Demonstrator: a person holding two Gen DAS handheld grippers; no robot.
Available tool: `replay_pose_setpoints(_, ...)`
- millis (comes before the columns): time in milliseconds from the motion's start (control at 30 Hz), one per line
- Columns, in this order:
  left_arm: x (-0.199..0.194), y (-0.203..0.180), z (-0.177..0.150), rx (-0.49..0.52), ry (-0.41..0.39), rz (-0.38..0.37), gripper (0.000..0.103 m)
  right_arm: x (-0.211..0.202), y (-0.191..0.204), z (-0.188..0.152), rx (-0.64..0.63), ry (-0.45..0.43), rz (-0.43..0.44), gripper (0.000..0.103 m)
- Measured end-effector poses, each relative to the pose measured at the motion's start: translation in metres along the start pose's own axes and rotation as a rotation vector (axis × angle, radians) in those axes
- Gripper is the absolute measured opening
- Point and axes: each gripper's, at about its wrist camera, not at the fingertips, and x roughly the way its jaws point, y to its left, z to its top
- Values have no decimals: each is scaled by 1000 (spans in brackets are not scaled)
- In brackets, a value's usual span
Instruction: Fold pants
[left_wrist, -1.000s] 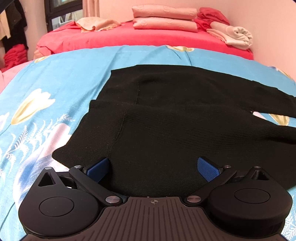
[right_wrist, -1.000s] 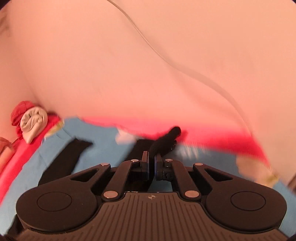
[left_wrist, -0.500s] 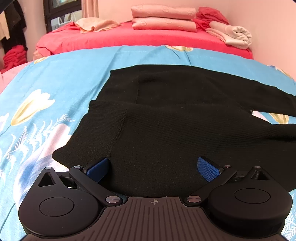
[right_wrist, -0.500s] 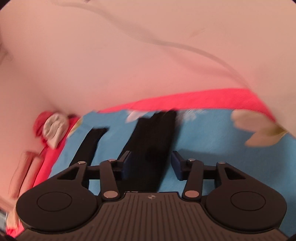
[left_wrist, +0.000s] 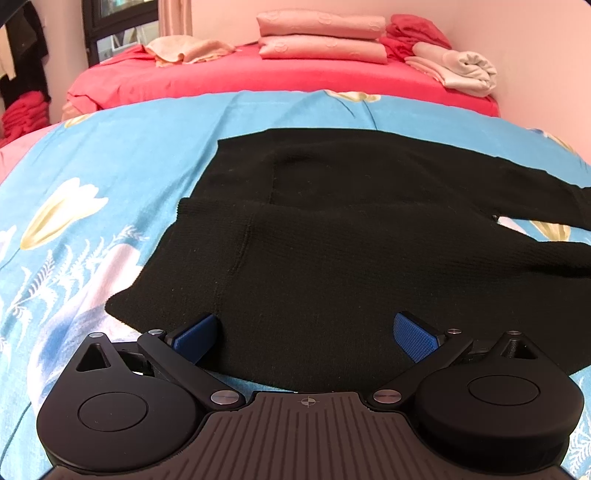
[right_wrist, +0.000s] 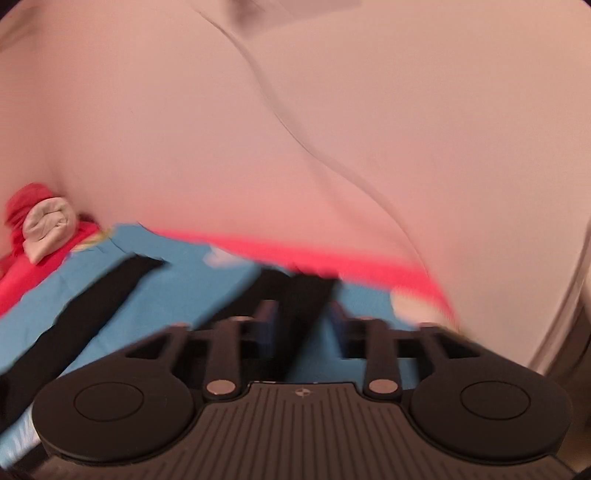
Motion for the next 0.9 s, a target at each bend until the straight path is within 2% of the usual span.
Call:
replay_pose_setpoints(67, 0, 0, -2, 2, -9, -1, 103, -27, 32, -8, -153, -17, 177, 73)
replay_pose_setpoints(133, -3, 0, -5, 4, -19, -5, 103, -44, 64, -20, -294, 54, 400, 72)
replay_pose_setpoints(200, -6, 1, -10, 10, -33, -9, 103, -51, 97, -35, -421, 168, 568, 67)
replay_pose_setpoints(233, -7, 2, -13, 12, -39, -13, 103, -50, 111, -44, -479, 226, 607, 59)
replay_pose_setpoints(267, -9, 3, -16, 14, -45, -18, 103, -45, 122, -53, -517, 275, 609, 31)
replay_pose_setpoints(300, -10, 4, -17, 18, -49, -23, 103, -34, 128, -60, -525, 310, 571, 21)
replay_pose_setpoints(333, -11, 5, -19, 23, -51, -27, 103, -21, 126, -59, -462, 304, 536, 19)
replay_pose_setpoints(367, -13, 6, -21, 27, -53, -32, 103, -9, 119, -52, -357, 299, 492, 0)
replay_pose_setpoints(433, -16, 9, -24, 32, -55, -40, 103, 1, 107, -40, -194, 301, 346, 1)
replay_pose_setpoints(467, -17, 10, -25, 33, -57, -43, 103, -4, 106, -37, -180, 280, 327, 11)
replay_pose_setpoints(500, -19, 11, -27, 36, -61, -47, 103, -16, 110, -39, -223, 232, 337, 18)
replay_pose_setpoints(533, -20, 12, -28, 35, -65, -51, 103, -36, 114, -45, -296, 174, 382, 37)
replay_pose_setpoints(567, -20, 14, -29, 32, -69, -56, 103, -57, 121, -52, -387, 125, 456, 65)
replay_pose_setpoints(600, -20, 14, -29, 29, -71, -58, 103, -74, 128, -62, -472, 102, 545, 81)
replay_pose_setpoints(667, -20, 13, -28, 30, -72, -53, 103, -113, 146, -84, -658, 101, 752, 79)
replay_pose_setpoints(733, -19, 12, -27, 32, -71, -46, 103, -141, 163, -112, -819, 128, 868, 77)
replay_pose_setpoints(800, -19, 12, -27, 31, -71, -49, 103, -155, 180, -136, -913, 154, 903, 57)
replay_pose_setpoints(833, -19, 12, -27, 31, -70, -52, 103, -155, 187, -146, -926, 159, 892, 57)
replay_pose_setpoints(867, -19, 12, -26, 32, -68, -56, 103, -153, 192, -148, -882, 154, 886, 51)
replay_pose_setpoints(900, -20, 13, -26, 32, -66, -63, 103, -148, 197, -147, -835, 199, 890, 29)
